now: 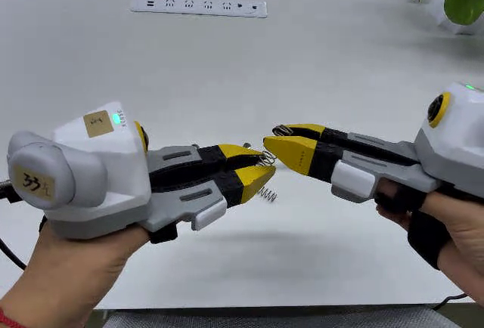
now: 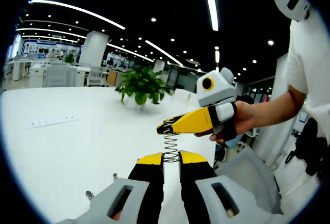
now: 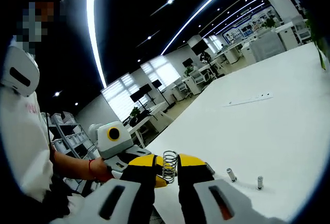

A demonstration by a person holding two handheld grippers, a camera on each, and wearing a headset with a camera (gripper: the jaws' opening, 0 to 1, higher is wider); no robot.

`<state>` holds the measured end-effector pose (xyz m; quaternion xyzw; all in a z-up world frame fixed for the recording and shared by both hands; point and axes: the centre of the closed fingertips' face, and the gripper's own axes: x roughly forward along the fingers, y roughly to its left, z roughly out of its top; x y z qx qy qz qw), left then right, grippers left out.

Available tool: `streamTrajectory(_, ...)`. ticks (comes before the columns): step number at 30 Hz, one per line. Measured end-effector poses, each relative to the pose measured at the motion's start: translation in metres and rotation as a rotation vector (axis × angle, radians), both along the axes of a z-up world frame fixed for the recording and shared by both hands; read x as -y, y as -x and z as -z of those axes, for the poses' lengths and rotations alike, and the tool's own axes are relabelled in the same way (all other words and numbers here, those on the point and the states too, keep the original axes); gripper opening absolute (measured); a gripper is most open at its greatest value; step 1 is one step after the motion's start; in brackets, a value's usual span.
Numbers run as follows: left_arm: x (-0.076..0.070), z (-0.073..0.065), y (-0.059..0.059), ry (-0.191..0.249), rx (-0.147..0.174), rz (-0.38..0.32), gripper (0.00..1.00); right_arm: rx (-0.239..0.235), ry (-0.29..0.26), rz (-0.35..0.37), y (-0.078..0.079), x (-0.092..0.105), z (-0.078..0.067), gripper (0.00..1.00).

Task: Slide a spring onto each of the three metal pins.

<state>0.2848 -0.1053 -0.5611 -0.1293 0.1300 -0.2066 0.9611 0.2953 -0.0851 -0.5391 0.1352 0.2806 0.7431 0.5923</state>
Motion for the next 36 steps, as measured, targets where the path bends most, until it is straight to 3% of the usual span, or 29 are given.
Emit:
streamTrajectory(7, 0.003, 0.002, 0.002, 0.005, 0.000, 0.018, 0.10, -0.011, 0.002, -0.007, -0.001, 0.002, 0.001, 0.12)
streamTrajectory(14, 0.005, 0.003, 0.000, -0.001, -0.003, 0.031, 0.11, 0.011, 0.010, -0.018, 0.000, 0.003, 0.001, 0.11)
streamTrajectory(29, 0.012, 0.009, 0.000, -0.028, -0.024, 0.062, 0.13, 0.123, 0.037, -0.078, 0.007, 0.004, 0.000, 0.11)
streamTrajectory(36, 0.015, 0.009, 0.001, -0.029, -0.028, 0.069, 0.12, 0.149, 0.041, -0.094, 0.011, 0.004, -0.001, 0.11)
